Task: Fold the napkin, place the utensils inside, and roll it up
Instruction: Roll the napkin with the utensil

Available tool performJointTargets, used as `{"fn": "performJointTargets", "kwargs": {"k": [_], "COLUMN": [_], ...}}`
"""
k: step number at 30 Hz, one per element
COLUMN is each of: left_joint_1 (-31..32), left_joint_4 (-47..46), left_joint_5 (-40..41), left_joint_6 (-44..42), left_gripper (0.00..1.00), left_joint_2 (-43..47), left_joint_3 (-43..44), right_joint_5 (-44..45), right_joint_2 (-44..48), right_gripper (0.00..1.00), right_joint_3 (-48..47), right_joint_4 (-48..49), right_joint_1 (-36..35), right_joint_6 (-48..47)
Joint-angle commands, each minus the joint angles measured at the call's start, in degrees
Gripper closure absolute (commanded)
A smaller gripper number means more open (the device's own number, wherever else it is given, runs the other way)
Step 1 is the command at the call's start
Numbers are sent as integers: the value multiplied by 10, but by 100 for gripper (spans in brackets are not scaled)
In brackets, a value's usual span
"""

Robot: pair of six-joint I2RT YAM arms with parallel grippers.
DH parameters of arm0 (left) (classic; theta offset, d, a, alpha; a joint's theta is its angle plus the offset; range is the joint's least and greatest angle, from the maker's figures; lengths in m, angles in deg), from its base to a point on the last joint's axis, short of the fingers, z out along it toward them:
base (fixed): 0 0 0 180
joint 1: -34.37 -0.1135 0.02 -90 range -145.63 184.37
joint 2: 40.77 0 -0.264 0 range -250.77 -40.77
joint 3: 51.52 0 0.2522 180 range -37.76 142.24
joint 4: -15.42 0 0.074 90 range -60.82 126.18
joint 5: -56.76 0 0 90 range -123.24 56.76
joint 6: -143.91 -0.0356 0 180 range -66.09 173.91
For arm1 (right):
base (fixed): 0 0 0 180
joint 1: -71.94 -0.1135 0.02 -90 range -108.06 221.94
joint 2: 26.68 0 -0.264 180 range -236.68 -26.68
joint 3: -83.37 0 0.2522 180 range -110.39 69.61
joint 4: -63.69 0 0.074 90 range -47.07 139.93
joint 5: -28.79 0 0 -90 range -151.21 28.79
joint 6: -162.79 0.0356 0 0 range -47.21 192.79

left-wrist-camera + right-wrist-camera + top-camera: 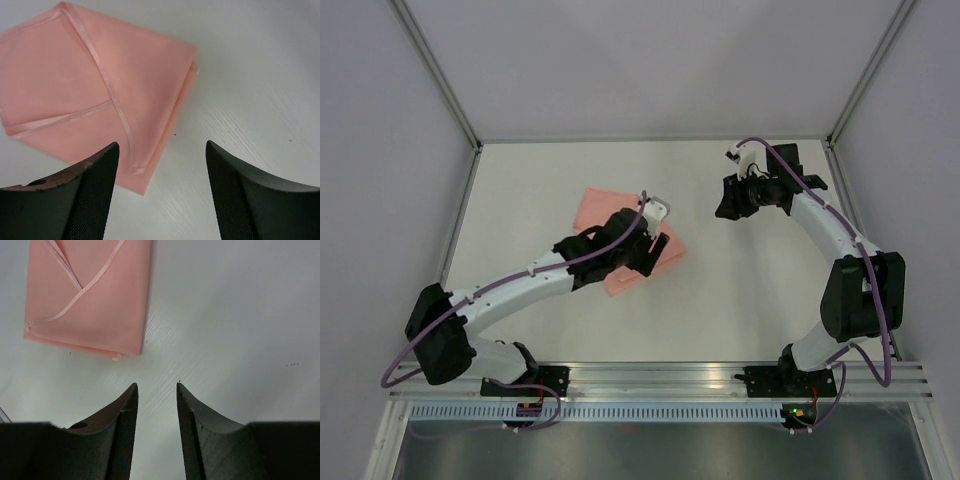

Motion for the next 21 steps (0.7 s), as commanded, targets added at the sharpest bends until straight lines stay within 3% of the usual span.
{"fn": "performJointTargets", "kwargs": {"k": [1,5,21], "left_joint_1": [49,93,103], "left_joint_4": [-87,-124,-183], "left_joint_5": [82,131,204], "left_joint_6": [-85,-139,-157], "left_gripper": [26,27,32], "left_joint_2": [-32,-108,-266], "left_joint_3": [-27,-45,-50], "right_joint_5": [-34,-33,-36], "right_joint_2": [33,30,8], "right_gripper": [57,57,57], "right_joint_3": [14,25,28], "right_joint_4": [1,12,17], "right_joint_1": [14,17,22], "right_joint_6": [11,16,20]}}
